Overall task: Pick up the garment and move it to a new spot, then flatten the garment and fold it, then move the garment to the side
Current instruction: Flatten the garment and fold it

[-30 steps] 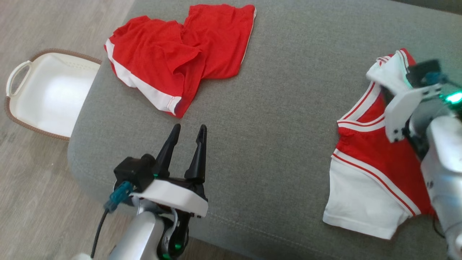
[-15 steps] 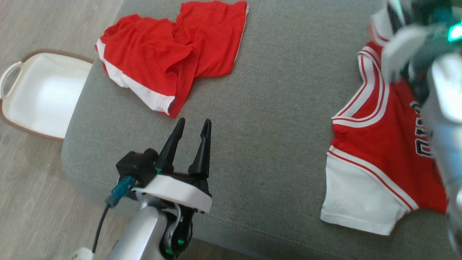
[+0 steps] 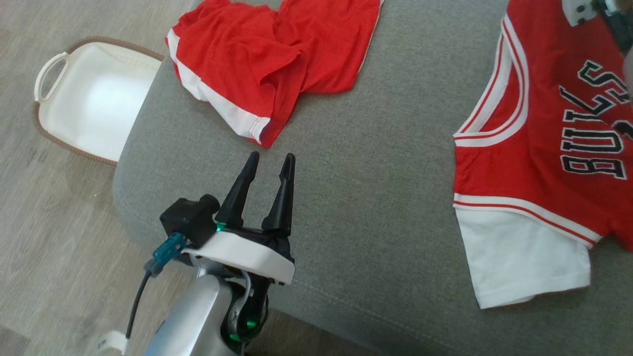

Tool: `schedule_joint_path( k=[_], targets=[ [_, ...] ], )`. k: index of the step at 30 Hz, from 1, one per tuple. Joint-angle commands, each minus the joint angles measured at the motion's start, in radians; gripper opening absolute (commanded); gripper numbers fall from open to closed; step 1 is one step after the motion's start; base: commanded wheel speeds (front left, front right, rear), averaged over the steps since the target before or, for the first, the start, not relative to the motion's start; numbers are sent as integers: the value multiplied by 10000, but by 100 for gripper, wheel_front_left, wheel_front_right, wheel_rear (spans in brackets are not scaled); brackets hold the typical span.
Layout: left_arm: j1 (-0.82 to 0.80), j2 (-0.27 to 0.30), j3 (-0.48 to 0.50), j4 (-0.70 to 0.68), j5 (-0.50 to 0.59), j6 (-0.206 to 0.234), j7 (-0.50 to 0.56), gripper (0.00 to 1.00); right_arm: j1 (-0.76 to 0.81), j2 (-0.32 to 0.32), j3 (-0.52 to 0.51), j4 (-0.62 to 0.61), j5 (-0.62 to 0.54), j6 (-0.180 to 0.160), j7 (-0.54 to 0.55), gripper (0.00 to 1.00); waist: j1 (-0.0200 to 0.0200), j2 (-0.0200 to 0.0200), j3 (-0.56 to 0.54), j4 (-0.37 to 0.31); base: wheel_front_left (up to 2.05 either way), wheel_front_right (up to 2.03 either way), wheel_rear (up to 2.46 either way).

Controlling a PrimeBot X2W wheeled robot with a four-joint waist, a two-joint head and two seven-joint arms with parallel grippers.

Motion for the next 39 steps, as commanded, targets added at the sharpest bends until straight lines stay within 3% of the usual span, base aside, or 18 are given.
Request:
schedule_joint_path(
  k=[1,2,13,22,29,32,39],
  targets=[
    [-311,31,273,-362,-92,22,-61,100,-433,87,56,-205,-94,-7,-175,49,0,0,44,36,0,0,0],
    [-320,31,274,-371,-103,33,-61,100,-538,75,6,-51,-125,-7,-259,100,0,0,63,41,0,0,0],
    [-285,31,529,-303,148,74,-61,100,-84,428,-437,1188,349,-7,-1430,100,0,0,-506,-663,0,0,0],
    [131,31,809,-214,578,103,-61,100,1618,794,-1058,992,1590,-7,-2762,100,0,0,-1801,-1689,0,0,0],
    [624,31,927,-256,752,177,-61,100,3925,1057,-1672,-576,2532,-7,-2949,100,0,0,-2672,-2482,0,0,0],
    [893,31,839,-271,778,219,-61,100,5687,1193,-2410,-2101,2691,-7,-2956,100,0,0,-3011,-2913,0,0,0],
    [1186,31,438,-188,701,266,-61,100,9006,1995,-3870,-4904,2086,-7,-2733,100,0,0,-3398,-3560,0,0,0]
  ],
)
